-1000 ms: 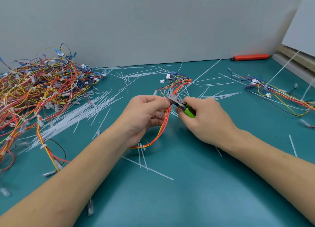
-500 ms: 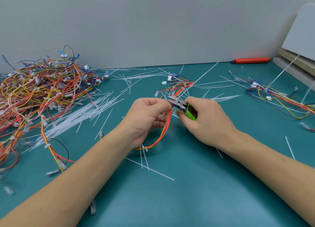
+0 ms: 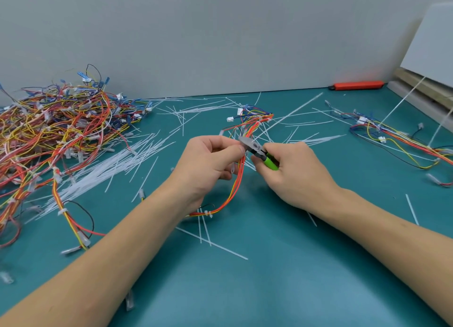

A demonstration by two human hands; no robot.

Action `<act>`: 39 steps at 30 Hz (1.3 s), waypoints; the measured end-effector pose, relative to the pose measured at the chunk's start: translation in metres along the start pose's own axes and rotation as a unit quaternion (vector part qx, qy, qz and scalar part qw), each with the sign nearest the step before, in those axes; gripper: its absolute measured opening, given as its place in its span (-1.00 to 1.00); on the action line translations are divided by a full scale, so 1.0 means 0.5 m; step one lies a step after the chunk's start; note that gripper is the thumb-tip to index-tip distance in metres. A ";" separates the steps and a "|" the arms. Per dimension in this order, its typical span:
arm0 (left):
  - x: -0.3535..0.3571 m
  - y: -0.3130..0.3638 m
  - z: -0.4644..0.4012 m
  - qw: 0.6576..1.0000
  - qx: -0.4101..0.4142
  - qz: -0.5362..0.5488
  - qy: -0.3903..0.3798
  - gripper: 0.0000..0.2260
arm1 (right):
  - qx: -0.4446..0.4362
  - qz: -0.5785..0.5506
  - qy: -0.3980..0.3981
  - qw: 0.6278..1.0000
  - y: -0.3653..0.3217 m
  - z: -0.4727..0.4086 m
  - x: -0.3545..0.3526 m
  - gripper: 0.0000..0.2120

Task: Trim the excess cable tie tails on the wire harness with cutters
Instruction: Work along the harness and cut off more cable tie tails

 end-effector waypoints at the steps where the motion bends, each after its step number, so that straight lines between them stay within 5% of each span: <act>1: 0.000 0.001 0.001 1.000 0.002 -0.001 0.001 -0.95 | 0.000 0.000 0.001 1.000 0.001 0.000 0.000 -0.57; 8: -0.006 0.008 0.002 0.999 0.020 -0.038 0.013 -0.82 | -0.021 -0.023 0.015 0.999 -0.003 0.001 -0.004 -0.76; 25: -0.001 0.019 0.006 0.999 0.038 -0.035 0.016 -0.88 | -0.013 -0.018 0.019 1.000 -0.005 0.004 -0.007 -0.58; 33: -0.002 0.015 0.006 0.999 0.034 -0.032 0.018 -0.96 | -0.035 -0.020 0.022 0.999 -0.006 0.000 -0.006 -0.82; 39: -0.004 0.015 0.003 0.998 0.046 -0.045 0.023 -0.91 | -0.023 -0.031 0.014 0.999 0.000 0.000 -0.003 -0.74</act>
Point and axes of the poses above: each hand's wrist, its own z-axis away from the middle knuckle, its own x-axis out of the palm, y = z × x, the point moved 8 cm from there along -z, towards the middle knuckle, and after that the axes turned 15 degrees about -z, right-handed, at the moved point
